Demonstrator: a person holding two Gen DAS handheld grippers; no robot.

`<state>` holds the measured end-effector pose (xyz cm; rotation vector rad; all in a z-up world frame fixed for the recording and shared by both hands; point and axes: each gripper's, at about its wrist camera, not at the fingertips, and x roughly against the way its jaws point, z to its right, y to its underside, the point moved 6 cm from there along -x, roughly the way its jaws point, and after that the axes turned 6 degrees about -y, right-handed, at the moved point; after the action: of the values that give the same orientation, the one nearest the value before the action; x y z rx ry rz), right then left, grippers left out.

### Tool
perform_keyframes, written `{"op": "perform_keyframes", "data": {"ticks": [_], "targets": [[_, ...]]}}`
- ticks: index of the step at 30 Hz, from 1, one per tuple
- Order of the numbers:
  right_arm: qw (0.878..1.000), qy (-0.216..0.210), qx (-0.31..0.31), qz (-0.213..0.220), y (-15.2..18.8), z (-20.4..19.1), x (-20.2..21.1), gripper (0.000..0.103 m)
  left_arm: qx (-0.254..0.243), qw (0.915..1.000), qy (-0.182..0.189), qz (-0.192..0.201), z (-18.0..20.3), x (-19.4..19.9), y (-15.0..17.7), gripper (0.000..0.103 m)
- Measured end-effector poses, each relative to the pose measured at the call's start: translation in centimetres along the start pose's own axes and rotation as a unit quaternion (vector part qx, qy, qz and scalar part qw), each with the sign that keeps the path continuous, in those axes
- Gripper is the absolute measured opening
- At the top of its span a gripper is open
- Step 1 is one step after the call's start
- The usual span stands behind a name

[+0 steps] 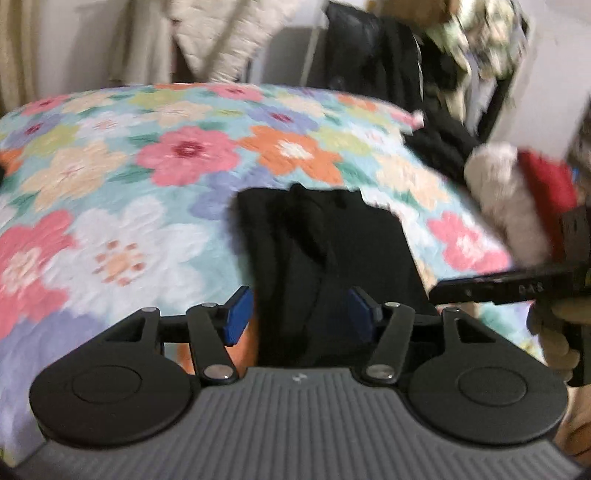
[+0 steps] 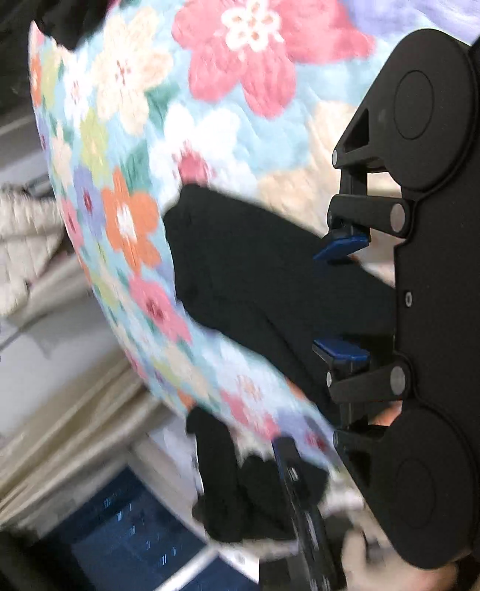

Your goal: Fold clothes

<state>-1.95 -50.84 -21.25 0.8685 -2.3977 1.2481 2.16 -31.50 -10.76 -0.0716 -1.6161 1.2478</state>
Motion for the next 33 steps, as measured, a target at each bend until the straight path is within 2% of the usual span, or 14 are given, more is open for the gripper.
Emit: {"op": "perform_keyframes", "data": {"ticks": [2,4,6,10,15,17,19,21,23,26,27,31,32,33], "targets": [[0.999,0.037,-0.003,0.001,-0.2,1.4,-1.4,0.052,-0.042,0.9988,-0.018,-0.015,1.2,-2.4,0.1,0.057],[0.999,0.041,-0.021,0.005,0.1,2.4,-2.4,0.052,-0.077,0.9943,-0.066,-0.033,1.3,-4.3,0.4,0.057],[0.999,0.032,-0.02,0.011,0.6,2.6,-2.6,0.052,-0.063,0.9931,-0.094,-0.033,0.0,-5.2,0.0,0.061],[1.0,0.025,-0.007,0.014,1.1,2.5,-2.6,0.052,0.019,0.993,-0.115,-0.017,-2.8,-4.7,-1.0,0.061],[1.0,0.018,-0.011,0.019,1.1,3.1,-2.6,0.052,0.063,0.9844,-0.164,-0.001,-5.4,-3.5,-1.1,0.06],[1.0,0.018,-0.01,0.019,1.1,3.2,-2.6,0.052,0.104,0.9852,-0.134,-0.02,-6.4,-3.7,-0.4,0.06],[1.0,0.015,-0.014,0.021,1.1,3.2,-2.5,0.052,0.152,0.9848,-0.072,-0.041,-6.8,-3.9,0.3,0.06],[0.999,0.004,-0.028,0.023,1.0,3.4,-2.3,0.053,0.192,0.9801,-0.003,-0.052,-6.9,-3.9,1.2,0.062],[0.998,-0.023,-0.056,0.023,0.9,3.6,-2.0,0.053,0.196,0.9774,0.052,-0.06,-6.5,-3.9,1.7,0.063],[0.988,-0.096,-0.123,0.015,1.1,3.8,-1.8,0.053,0.177,0.9751,0.11,-0.076,-5.7,-4.1,2.1,0.063],[0.984,-0.109,-0.138,0.012,1.1,3.9,-2.0,0.053,0.175,0.9728,0.128,-0.083,-5.3,-4.2,2.2,0.063],[0.986,-0.099,-0.138,-0.007,1.0,4.1,-3.9,0.053,0.187,0.9657,0.164,-0.075,-4.3,-5.4,2.1,0.063],[0.987,-0.097,-0.128,-0.009,0.9,3.8,-4.3,0.053,0.197,0.9623,0.173,-0.072,-4.2,-5.7,2.0,0.054],[0.988,-0.098,-0.114,-0.011,0.8,3.3,-4.6,0.053,0.21,0.9572,0.185,-0.074,-4.1,-6.0,2.1,0.026]]}}
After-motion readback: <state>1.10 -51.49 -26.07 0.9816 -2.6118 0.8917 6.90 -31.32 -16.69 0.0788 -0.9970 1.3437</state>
